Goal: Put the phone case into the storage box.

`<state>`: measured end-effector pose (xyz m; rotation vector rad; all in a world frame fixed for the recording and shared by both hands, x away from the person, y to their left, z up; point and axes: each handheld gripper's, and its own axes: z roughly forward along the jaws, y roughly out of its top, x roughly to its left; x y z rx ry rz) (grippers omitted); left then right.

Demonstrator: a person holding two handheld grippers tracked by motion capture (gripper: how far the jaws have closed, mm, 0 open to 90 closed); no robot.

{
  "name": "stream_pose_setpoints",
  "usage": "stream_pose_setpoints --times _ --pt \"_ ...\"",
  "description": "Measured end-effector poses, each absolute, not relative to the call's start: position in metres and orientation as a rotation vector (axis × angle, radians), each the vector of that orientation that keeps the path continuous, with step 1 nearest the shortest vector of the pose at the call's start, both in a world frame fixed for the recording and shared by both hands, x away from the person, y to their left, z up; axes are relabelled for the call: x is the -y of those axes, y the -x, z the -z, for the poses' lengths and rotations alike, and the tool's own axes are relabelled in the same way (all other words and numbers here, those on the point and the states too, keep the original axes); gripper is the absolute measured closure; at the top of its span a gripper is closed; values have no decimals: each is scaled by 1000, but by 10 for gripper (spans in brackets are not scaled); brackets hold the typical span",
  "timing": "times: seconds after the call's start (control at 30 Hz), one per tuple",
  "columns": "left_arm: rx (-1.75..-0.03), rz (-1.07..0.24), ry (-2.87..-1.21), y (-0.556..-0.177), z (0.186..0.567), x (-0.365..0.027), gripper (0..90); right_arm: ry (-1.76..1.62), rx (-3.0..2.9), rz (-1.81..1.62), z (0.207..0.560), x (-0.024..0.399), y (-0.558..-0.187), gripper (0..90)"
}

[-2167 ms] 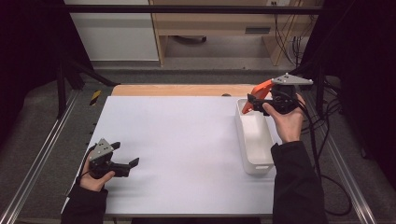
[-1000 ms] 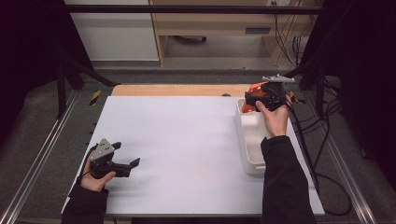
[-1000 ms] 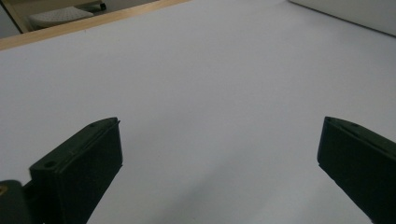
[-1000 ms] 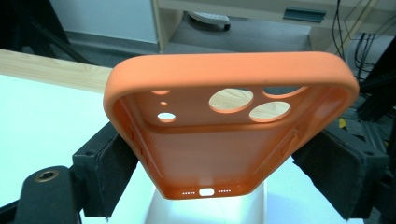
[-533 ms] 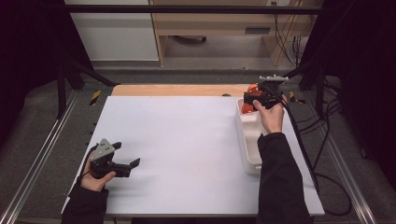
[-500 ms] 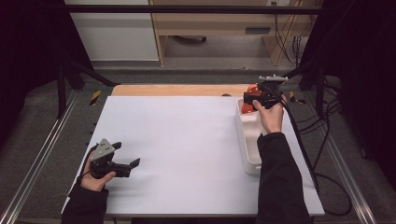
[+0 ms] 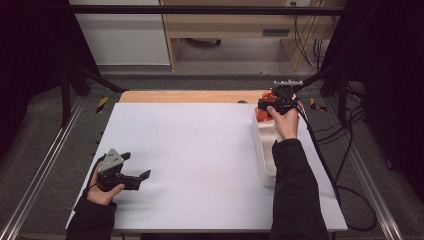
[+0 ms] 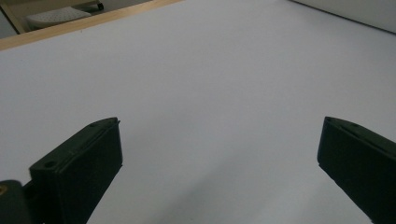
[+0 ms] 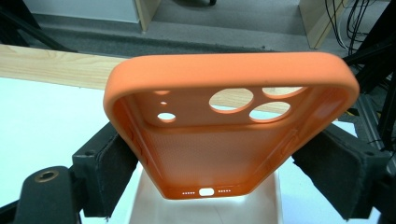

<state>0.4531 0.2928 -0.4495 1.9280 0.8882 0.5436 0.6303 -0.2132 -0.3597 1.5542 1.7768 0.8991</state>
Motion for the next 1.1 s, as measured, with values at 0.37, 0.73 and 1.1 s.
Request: stream_pose_setpoints --times 0.37,0.73,1.1 --pt "-886 -543 -1931 -453 450 -293 0 -1573 -1796 -846 371 209 -640 157" --pt "-884 -543 -1933 -453 450 -292 0 -1584 -1799 -818 381 204 -645 157" --pt "-884 -542 -1934 -453 450 -292 0 -1598 -1801 -790 388 202 -650 156"
